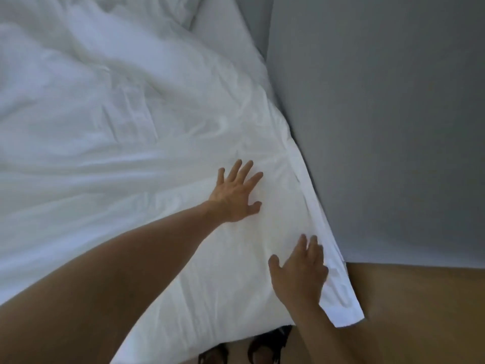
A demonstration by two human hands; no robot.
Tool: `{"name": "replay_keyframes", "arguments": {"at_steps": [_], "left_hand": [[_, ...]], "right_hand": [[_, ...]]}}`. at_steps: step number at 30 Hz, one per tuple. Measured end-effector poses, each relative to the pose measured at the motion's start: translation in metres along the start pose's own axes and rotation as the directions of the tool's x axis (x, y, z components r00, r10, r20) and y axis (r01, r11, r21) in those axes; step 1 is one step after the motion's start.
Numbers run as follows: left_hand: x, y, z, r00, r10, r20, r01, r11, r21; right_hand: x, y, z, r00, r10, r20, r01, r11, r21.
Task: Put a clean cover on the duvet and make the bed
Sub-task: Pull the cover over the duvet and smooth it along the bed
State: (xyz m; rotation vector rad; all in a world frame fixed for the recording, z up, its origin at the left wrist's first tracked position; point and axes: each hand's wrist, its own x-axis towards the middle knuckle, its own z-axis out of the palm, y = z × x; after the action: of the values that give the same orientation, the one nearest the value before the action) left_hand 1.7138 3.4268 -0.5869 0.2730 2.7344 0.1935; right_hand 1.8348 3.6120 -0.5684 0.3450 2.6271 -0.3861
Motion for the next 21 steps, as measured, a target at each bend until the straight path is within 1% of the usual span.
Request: {"name": "replay_keyframes", "arguments": {"at_steps": [1, 3, 5, 7, 9, 12, 14, 15, 18, 20, 21], "left_hand": [[-0.019, -0.018, 0.002, 0.999, -0.035, 0.014, 0.035, 0.999, 0.016], [-0.060, -0.054, 0.005, 0.988, -0.149, 0.046, 0.148, 0.989, 0.021], [-0.104, -0.089, 0.011, 0.953, -0.288, 0.091, 0.289, 0.957, -0.002], [-0.150, -0.119, 0.024, 0.889, -0.438, 0.137, 0.449, 0.892, -0.060], [-0.201, -0.142, 0.041, 0.806, -0.564, 0.183, 0.587, 0.802, -0.115], [-0.272, -0.170, 0.064, 0.709, -0.672, 0.215, 0.702, 0.700, -0.128], [-0.308, -0.187, 0.073, 0.655, -0.729, 0.199, 0.755, 0.639, -0.147], [-0.323, -0.195, 0.075, 0.634, -0.751, 0.188, 0.774, 0.613, -0.160], [-0.366, -0.219, 0.080, 0.598, -0.792, 0.124, 0.796, 0.568, -0.211], [-0.395, -0.239, 0.085, 0.572, -0.817, 0.066, 0.801, 0.539, -0.261], [-0.410, -0.249, 0.087, 0.545, -0.838, 0.037, 0.803, 0.509, -0.312]], "right_hand": [[-0.003, -0.013, -0.001, 0.993, -0.121, -0.005, 0.121, 0.993, -0.004], [-0.001, -0.035, 0.000, 0.947, -0.321, 0.015, 0.321, 0.946, -0.038], [0.005, -0.051, 0.003, 0.901, -0.430, 0.065, 0.434, 0.896, -0.093], [0.014, -0.061, 0.008, 0.873, -0.478, 0.101, 0.488, 0.858, -0.162], [0.020, -0.073, 0.017, 0.854, -0.499, 0.149, 0.521, 0.822, -0.230], [0.009, -0.098, 0.039, 0.824, -0.509, 0.251, 0.564, 0.782, -0.265], [-0.009, -0.120, 0.059, 0.777, -0.541, 0.322, 0.624, 0.732, -0.274], [-0.021, -0.133, 0.070, 0.741, -0.567, 0.359, 0.664, 0.695, -0.274], [-0.063, -0.181, 0.104, 0.630, -0.628, 0.457, 0.767, 0.595, -0.240], [-0.095, -0.215, 0.129, 0.575, -0.647, 0.501, 0.806, 0.554, -0.209], [-0.111, -0.231, 0.142, 0.551, -0.659, 0.512, 0.821, 0.536, -0.195]]}}
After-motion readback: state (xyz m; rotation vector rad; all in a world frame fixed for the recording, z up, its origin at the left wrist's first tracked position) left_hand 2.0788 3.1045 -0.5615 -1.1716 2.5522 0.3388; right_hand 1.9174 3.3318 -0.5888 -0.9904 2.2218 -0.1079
